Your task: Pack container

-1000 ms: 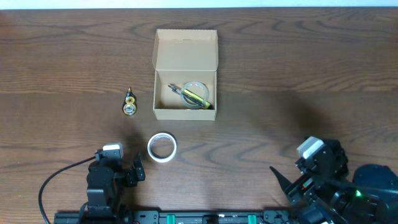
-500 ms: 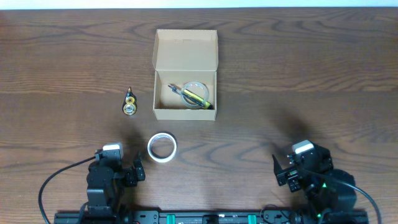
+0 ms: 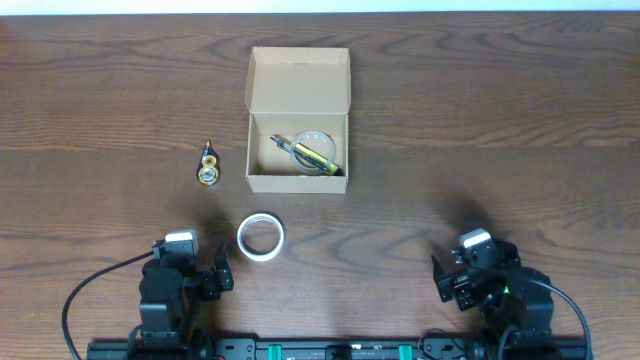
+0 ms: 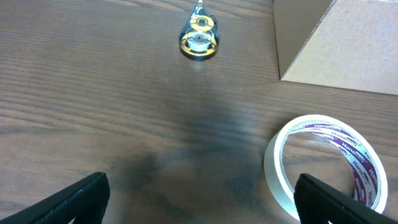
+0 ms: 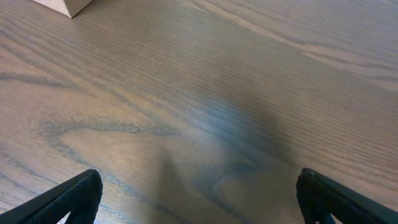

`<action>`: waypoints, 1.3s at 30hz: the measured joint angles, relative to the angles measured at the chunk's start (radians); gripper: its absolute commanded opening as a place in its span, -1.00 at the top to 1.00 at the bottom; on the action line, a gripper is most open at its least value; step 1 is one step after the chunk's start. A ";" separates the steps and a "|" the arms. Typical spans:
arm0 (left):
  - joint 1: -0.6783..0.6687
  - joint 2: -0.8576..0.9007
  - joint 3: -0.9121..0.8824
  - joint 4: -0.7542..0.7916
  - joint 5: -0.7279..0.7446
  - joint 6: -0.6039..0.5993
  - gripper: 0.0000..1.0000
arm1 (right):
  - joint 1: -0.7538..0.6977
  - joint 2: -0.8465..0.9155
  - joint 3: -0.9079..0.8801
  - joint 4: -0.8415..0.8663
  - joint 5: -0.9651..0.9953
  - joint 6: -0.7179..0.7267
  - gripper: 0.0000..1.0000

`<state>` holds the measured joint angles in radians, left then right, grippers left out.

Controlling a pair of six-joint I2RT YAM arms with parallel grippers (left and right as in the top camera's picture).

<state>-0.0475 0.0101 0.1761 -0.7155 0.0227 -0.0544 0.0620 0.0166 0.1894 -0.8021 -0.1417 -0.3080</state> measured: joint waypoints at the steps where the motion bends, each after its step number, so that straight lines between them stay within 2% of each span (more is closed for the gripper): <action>1: 0.000 0.000 0.000 0.000 0.000 0.000 -0.91 | 0.000 0.000 0.000 0.000 0.000 0.000 -0.99; 29: 0.000 0.000 0.000 0.003 0.000 0.000 -0.91 | 0.000 0.000 0.000 0.000 0.000 0.000 -0.98; 34: 0.000 0.026 -0.004 0.134 0.001 0.000 -0.91 | 0.000 0.000 0.000 0.001 0.000 0.000 -0.99; 39: 0.000 0.206 0.063 0.270 0.001 0.000 -0.91 | 0.000 -0.001 -0.001 0.003 0.000 0.000 -0.99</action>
<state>-0.0475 0.2157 0.2386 -0.4458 0.0235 -0.0547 0.0620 0.0154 0.1886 -0.7990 -0.1417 -0.3084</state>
